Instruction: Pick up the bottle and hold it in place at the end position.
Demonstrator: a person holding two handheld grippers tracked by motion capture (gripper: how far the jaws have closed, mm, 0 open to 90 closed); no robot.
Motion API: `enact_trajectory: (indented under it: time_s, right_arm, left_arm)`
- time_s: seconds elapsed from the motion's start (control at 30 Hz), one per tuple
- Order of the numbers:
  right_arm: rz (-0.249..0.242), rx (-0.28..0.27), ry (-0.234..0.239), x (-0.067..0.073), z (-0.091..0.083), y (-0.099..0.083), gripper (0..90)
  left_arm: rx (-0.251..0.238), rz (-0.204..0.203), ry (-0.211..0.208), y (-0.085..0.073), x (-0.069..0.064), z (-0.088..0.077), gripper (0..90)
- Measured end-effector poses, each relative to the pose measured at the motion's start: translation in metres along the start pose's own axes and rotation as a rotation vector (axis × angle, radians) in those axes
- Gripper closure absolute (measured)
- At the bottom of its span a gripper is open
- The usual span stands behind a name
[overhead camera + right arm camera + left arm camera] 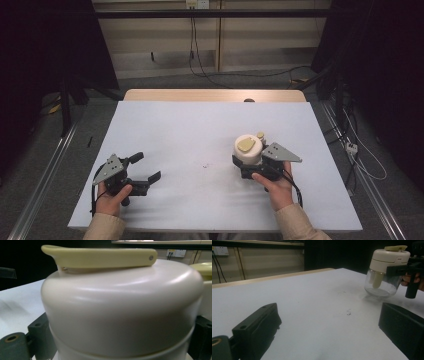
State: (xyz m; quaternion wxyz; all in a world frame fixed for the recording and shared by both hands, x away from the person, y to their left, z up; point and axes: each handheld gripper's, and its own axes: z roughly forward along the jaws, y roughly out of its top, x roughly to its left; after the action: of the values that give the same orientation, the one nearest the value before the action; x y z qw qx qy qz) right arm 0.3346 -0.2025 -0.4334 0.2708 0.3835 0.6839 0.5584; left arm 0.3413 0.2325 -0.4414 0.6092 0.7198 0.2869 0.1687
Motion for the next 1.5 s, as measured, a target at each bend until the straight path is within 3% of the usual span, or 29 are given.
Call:
enact_trajectory:
  time_s: [0.77, 1.5]
  right_arm:
    - [-0.003, -0.003, 0.016, 0.006, 0.031, 0.007, 7.1]
    - [-0.013, -0.001, 0.027, 0.011, 0.051, 0.01, 7.1]
  left_arm:
    - [-0.002, -0.007, -0.004, -0.001, 0.0, 0.0, 2.7]
    - [-0.002, -0.007, -0.005, -0.001, 0.0, 0.0, 2.8]
